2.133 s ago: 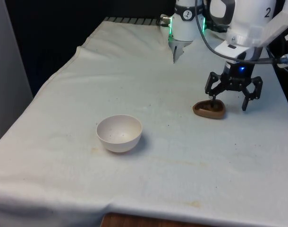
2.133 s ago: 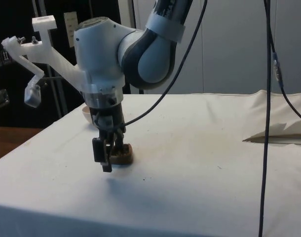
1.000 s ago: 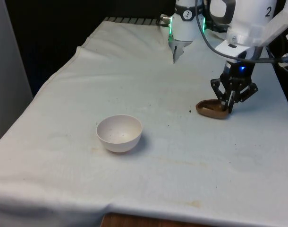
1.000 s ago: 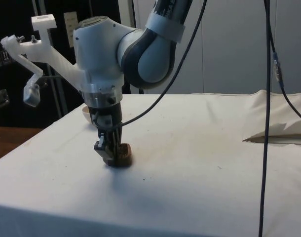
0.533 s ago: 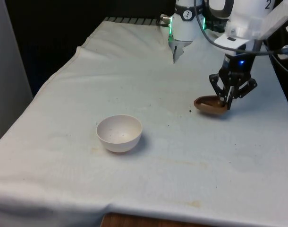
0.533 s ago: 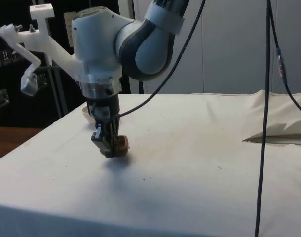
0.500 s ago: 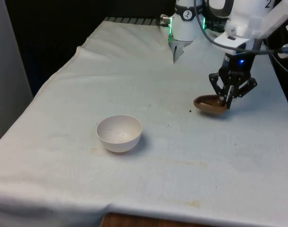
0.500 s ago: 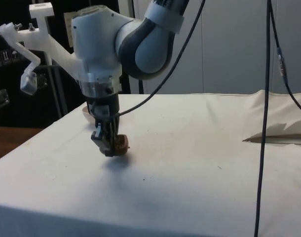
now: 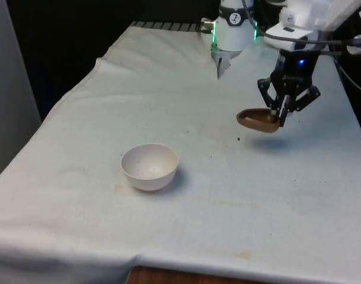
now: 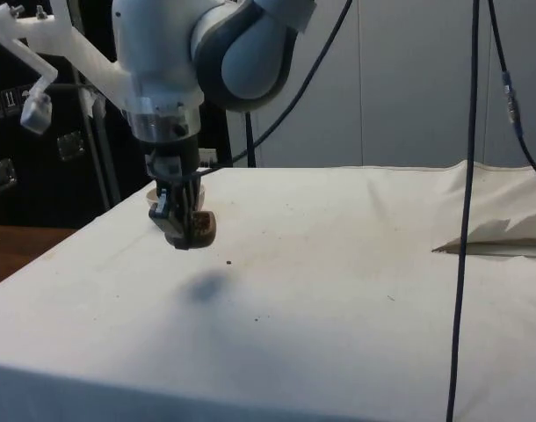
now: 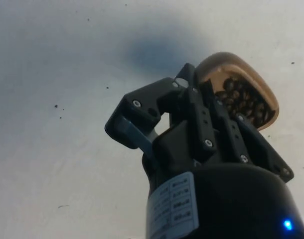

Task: Pour the coffee beans from the cup into the bowl.

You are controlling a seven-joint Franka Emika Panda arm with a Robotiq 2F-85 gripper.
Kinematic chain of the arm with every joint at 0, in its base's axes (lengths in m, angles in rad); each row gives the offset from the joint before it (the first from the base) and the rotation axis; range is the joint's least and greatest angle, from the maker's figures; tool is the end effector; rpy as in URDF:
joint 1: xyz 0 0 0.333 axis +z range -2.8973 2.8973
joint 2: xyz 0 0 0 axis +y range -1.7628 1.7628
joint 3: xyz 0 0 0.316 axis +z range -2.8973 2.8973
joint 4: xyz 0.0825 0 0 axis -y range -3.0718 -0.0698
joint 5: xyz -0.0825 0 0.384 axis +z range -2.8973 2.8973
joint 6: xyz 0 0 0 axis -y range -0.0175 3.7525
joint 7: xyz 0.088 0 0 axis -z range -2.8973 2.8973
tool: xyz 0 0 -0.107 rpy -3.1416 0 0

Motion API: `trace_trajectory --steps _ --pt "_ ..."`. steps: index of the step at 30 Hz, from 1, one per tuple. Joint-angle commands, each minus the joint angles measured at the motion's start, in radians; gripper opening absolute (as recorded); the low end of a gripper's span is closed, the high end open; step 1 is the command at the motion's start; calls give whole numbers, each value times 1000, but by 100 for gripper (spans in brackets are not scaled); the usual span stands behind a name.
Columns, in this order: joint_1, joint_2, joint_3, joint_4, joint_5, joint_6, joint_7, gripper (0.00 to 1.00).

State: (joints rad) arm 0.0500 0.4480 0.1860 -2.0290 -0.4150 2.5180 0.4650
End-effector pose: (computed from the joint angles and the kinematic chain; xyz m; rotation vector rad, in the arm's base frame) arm 0.5885 0.1424 0.2316 2.9941 0.1233 0.1705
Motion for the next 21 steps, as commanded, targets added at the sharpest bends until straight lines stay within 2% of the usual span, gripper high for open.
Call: trace_trajectory --steps 1,6,7,8,13,14,15,16,21 --pt "-9 -3 9 5 17 -14 -17 0" --pt "-15 -7 8 38 20 -50 -33 0" --pt "-7 -5 0 39 3 -45 -18 0" --pt "-16 -6 8 44 21 -57 -36 0" --pt "-20 -2 6 89 28 -98 -57 0" --pt "-20 -1 6 95 30 -103 -60 0" --pt "-14 -4 0 88 16 -92 -46 0" --pt "-21 0 6 104 32 -111 -64 0" --pt "-29 12 5 149 39 -138 -86 0"
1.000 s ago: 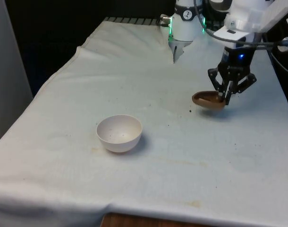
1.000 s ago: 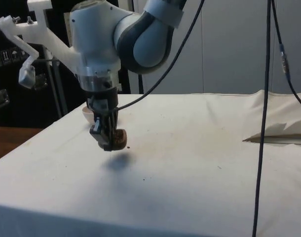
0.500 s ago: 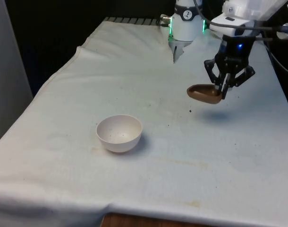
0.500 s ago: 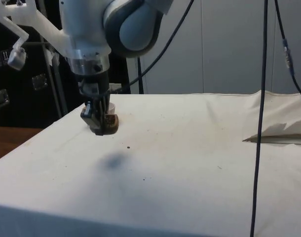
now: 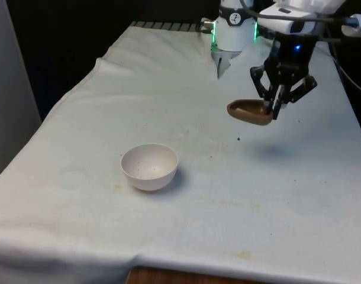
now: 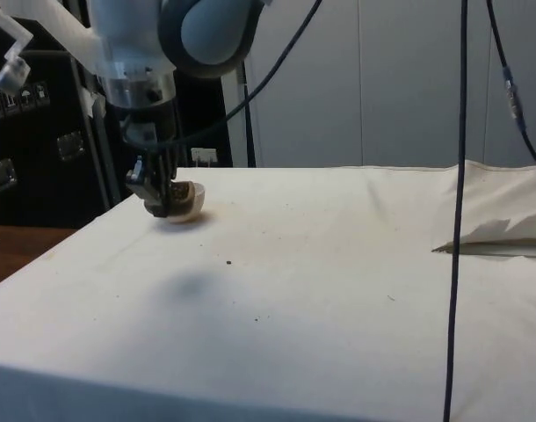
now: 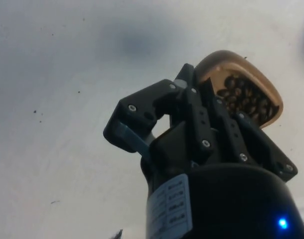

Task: Pour the coffee beans from the cup into the bowl.

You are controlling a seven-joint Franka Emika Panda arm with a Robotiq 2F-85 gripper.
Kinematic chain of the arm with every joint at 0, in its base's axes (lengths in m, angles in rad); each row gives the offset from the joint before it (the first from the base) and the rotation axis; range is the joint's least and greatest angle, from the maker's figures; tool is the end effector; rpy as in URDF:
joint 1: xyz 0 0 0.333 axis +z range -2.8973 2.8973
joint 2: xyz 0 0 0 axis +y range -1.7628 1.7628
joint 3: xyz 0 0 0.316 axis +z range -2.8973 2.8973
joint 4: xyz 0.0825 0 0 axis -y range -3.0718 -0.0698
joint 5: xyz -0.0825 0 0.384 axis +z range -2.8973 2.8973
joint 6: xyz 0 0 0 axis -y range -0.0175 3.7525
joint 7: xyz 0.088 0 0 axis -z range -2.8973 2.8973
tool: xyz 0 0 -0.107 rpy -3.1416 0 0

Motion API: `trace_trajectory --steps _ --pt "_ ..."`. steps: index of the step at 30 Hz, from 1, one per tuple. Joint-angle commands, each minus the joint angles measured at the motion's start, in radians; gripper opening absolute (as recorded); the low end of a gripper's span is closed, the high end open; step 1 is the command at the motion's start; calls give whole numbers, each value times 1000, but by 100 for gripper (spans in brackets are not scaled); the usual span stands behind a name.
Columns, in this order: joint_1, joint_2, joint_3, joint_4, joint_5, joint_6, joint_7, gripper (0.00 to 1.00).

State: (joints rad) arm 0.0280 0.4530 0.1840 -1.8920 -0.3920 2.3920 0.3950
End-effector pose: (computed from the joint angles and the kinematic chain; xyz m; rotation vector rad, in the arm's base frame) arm 0.6263 0.1245 0.2734 2.9668 0.1138 0.1751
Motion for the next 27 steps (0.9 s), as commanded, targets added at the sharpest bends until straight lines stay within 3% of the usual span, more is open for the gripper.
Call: trace_trajectory --steps 1,3,4,5,10,12,14,21,22,23,27 --pt "-8 10 7 20 18 -16 -20 0" --pt "-10 16 6 38 24 -25 -30 0" --pt "-3 10 -1 28 9 -15 -15 0" --pt "-11 20 5 47 27 -30 -35 0" --pt "-15 42 -1 103 48 -53 -66 0" --pt "-9 41 -10 104 38 -46 -60 0" --pt "-18 57 -4 138 62 -66 -86 0" --pt "-24 85 -12 204 95 -84 -126 0" --pt "-17 81 -20 197 84 -74 -116 0" --pt "-25 94 -15 223 104 -89 -137 0" --pt "-28 110 -19 260 125 -100 -161 0"
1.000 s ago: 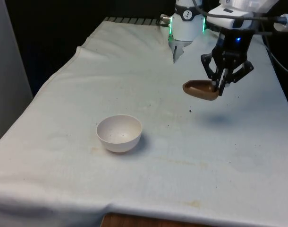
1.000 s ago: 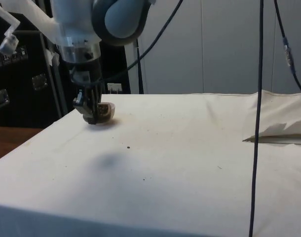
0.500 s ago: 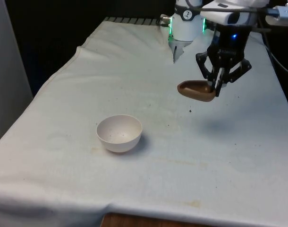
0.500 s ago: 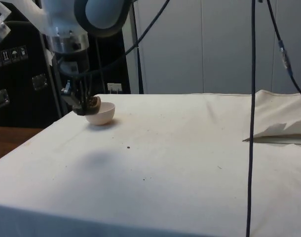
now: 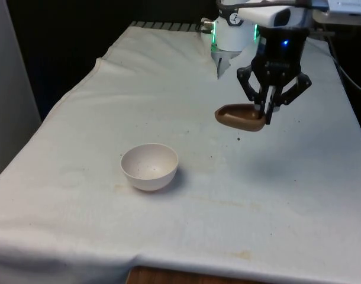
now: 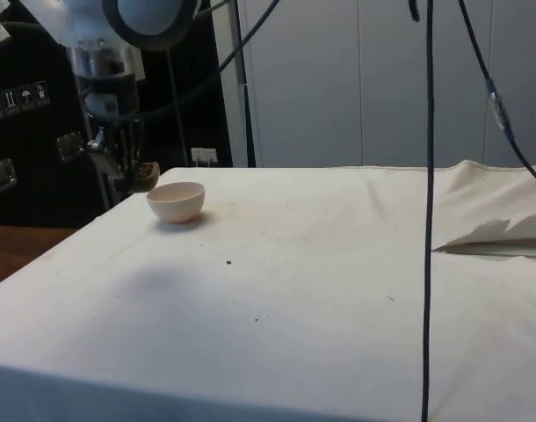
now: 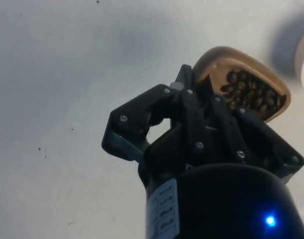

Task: Pour the coffee beans from the cup into the bowl.

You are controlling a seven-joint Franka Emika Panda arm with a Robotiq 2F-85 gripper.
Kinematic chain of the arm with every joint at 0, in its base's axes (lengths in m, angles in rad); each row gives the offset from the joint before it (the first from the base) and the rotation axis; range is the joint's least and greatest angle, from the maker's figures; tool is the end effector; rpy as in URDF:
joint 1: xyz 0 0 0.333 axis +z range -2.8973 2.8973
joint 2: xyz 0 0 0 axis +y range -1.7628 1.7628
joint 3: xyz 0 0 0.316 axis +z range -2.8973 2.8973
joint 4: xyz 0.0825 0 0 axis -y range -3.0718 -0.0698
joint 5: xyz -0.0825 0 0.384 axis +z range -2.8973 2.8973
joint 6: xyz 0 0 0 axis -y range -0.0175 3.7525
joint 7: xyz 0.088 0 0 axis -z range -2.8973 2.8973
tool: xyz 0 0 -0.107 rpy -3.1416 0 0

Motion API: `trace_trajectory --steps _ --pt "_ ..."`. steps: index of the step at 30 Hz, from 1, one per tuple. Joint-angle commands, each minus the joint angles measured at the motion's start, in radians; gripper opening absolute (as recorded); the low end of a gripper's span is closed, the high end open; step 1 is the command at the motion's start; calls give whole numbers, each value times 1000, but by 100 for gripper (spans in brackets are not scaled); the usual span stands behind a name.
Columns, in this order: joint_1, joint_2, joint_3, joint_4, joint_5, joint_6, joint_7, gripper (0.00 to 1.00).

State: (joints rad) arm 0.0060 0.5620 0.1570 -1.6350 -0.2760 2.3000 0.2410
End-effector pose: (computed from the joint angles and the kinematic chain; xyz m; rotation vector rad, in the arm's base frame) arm 0.6906 0.0933 0.3050 3.0246 0.1003 0.2088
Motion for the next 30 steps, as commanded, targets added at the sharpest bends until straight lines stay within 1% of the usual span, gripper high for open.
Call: trace_trajectory --steps 1,2,3,4,10,11,12,13,19,20,21,24,28,29,30 --pt "-10 9 6 21 19 -13 -19 0" --pt "-12 13 5 28 24 -14 -25 0" --pt "-3 8 -2 18 11 -4 -11 0" --pt "-12 16 3 35 30 -14 -31 0" --pt "-17 28 -10 67 70 -15 -71 0" --pt "-18 31 -16 77 84 -15 -85 0" --pt "-9 26 -25 68 73 -5 -73 0" --pt "-20 32 -18 82 93 -15 -92 0" --pt "-24 42 -38 108 144 -14 -141 0" --pt "-15 37 -47 100 136 -5 -132 0" --pt "-25 43 -41 111 151 -14 -148 0" --pt "-30 47 -49 121 173 -12 -169 0" --pt "-33 54 -66 132 216 -10 -207 0" --pt "-23 48 -74 123 202 -5 -194 0" --pt "-33 55 -69 134 225 -9 -215 0"
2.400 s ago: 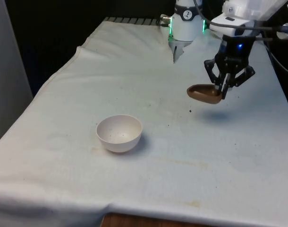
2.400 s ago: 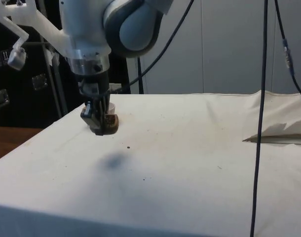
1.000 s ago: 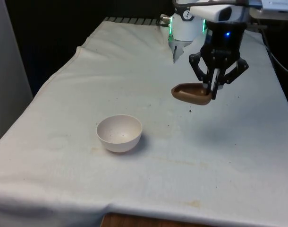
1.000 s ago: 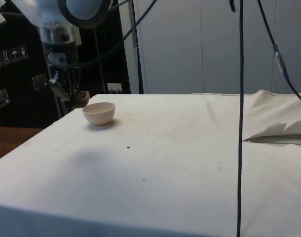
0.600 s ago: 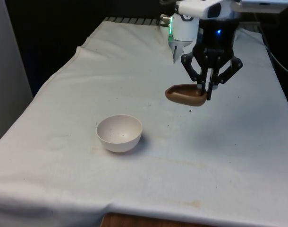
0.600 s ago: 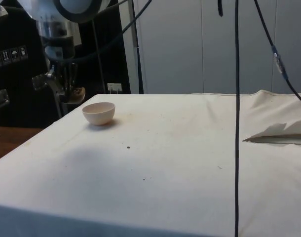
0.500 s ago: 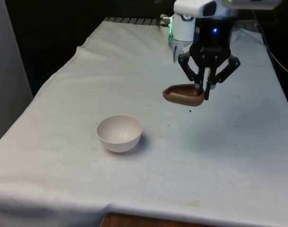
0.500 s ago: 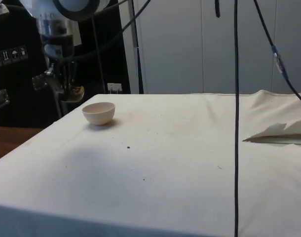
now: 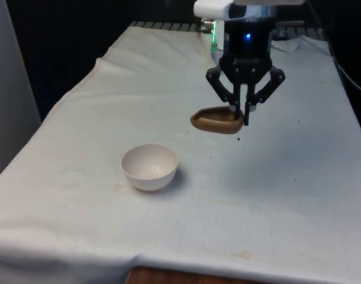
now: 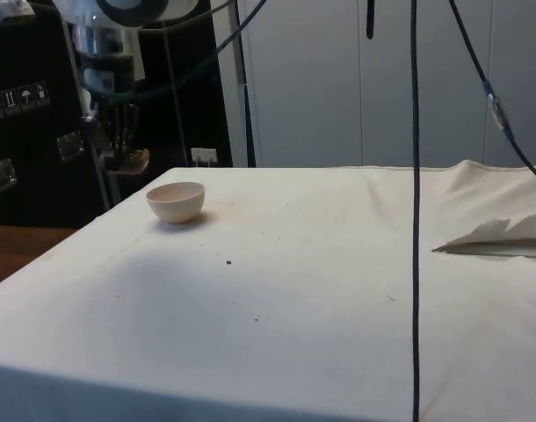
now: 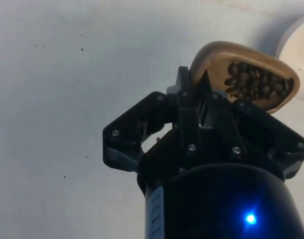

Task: Pour the coffee beans from the cup into the bowl.

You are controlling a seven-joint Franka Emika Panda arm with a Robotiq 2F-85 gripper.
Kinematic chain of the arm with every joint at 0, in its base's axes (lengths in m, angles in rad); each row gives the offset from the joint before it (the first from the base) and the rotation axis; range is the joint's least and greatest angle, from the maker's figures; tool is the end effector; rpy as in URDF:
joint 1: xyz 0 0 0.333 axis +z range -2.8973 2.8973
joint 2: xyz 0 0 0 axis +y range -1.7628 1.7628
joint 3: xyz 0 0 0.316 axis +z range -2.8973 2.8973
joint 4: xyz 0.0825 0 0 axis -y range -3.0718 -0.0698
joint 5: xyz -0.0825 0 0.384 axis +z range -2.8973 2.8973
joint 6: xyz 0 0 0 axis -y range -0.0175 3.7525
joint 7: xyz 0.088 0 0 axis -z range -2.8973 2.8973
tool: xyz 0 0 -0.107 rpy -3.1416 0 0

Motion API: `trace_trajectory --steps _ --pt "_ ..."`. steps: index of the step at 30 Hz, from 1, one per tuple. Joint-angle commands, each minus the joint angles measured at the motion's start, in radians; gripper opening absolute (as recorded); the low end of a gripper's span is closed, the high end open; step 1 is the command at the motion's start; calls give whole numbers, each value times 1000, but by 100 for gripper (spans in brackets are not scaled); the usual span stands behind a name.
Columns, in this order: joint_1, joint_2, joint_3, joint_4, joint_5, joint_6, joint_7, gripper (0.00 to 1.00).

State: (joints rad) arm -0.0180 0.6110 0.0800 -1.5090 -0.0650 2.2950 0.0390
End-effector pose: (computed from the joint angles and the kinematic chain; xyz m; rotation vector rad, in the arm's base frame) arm 0.7240 0.0334 0.3254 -3.1275 -0.0677 -0.2782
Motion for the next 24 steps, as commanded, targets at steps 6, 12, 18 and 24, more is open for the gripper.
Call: trace_trajectory --steps 6,12,18,24 --pt "-16 10 -16 15 81 -3 -71 0" --pt "-20 11 -37 18 143 -4 -123 0" --pt "-21 12 -60 20 206 -7 -173 0" --pt "-26 14 -79 23 269 -10 -224 0"
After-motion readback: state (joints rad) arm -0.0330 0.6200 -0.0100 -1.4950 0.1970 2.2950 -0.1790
